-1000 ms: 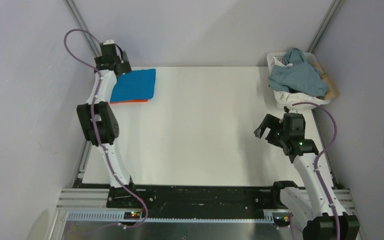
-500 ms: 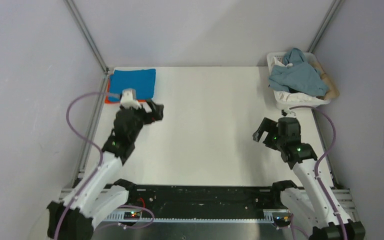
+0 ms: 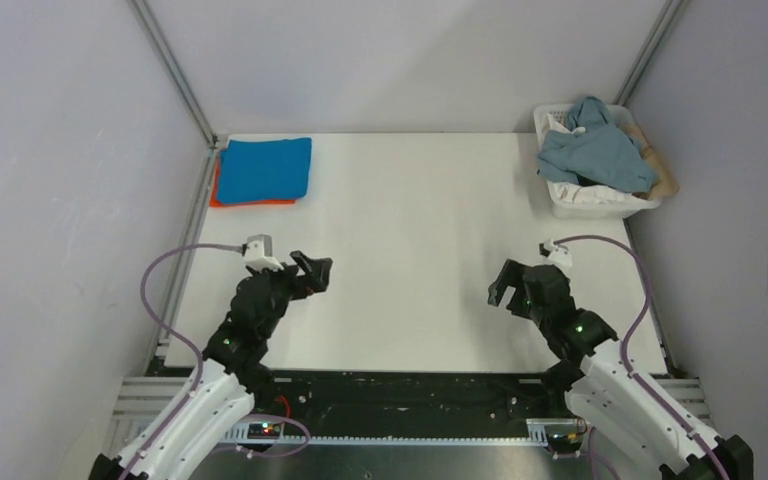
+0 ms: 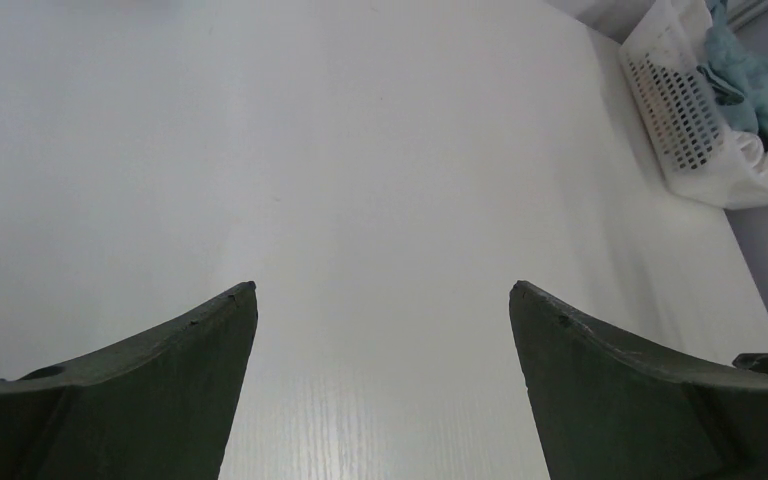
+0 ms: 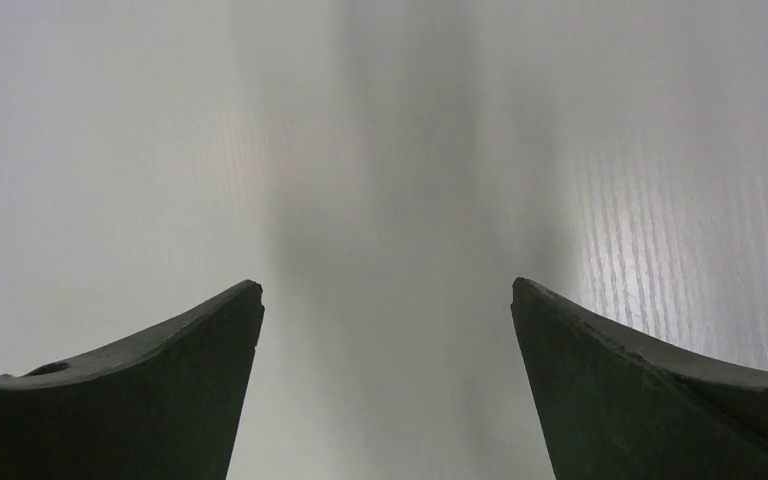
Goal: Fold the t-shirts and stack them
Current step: Reset both arms
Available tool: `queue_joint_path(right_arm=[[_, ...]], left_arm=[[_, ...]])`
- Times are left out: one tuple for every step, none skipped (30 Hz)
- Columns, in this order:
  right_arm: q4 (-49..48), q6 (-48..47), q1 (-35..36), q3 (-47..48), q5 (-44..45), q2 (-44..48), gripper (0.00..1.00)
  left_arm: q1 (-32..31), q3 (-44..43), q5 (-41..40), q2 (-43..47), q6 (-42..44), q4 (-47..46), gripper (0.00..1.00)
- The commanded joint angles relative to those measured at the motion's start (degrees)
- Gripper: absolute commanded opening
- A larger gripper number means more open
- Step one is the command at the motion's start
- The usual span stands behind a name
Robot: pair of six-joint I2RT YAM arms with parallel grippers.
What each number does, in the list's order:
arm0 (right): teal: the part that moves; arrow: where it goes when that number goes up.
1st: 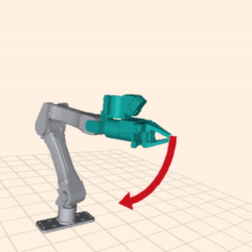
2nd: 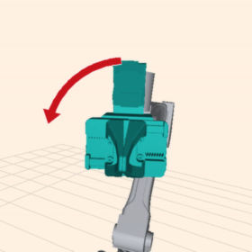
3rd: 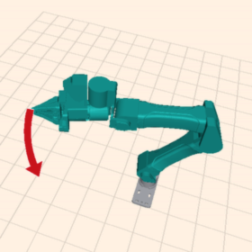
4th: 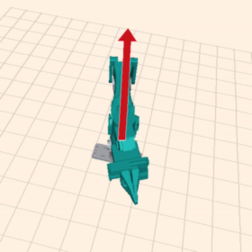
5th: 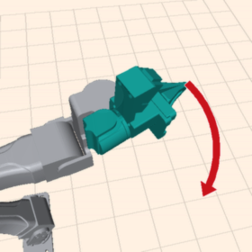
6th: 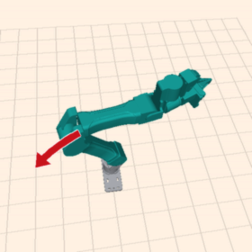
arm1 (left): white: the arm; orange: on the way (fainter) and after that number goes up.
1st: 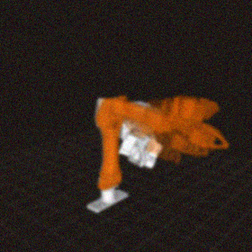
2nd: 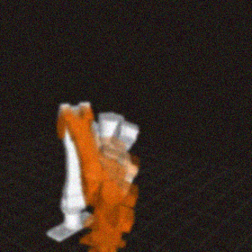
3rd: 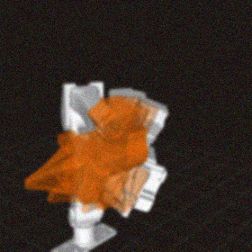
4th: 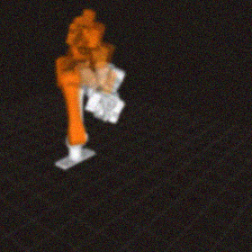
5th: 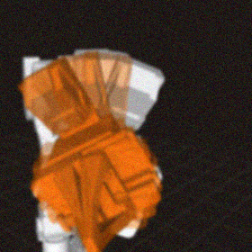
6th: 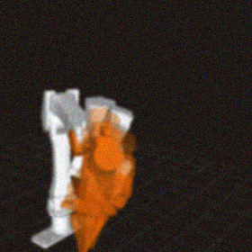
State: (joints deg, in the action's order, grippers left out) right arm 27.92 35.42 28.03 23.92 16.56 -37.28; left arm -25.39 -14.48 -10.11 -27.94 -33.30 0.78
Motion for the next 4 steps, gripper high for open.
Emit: queue_joint_path(right_arm=[[-3.2,2.1,0.6,-0.4,6.9,3.9,0.99],[-3.1,2.1,0.6,-0.6,7.3,4.5,0.99],[-3.0,2.1,0.7,-0.6,8.0,4.7,0.99],[-3.1,2.1,0.7,-0.6,8.2,5.0,0.99]], left_arm=[[-0.2,-1.1,-2.7,0.9,-1.2,1.0,1.00],[-0.2,-1.1,-2.7,0.5,-1.2,1.0,1.00],[-0.2,-1.3,-2.8,0.2,-1.2,1.0,1.00],[-0.2,-1.5,-2.9,-0.6,-1.1,1.0,1.00]])
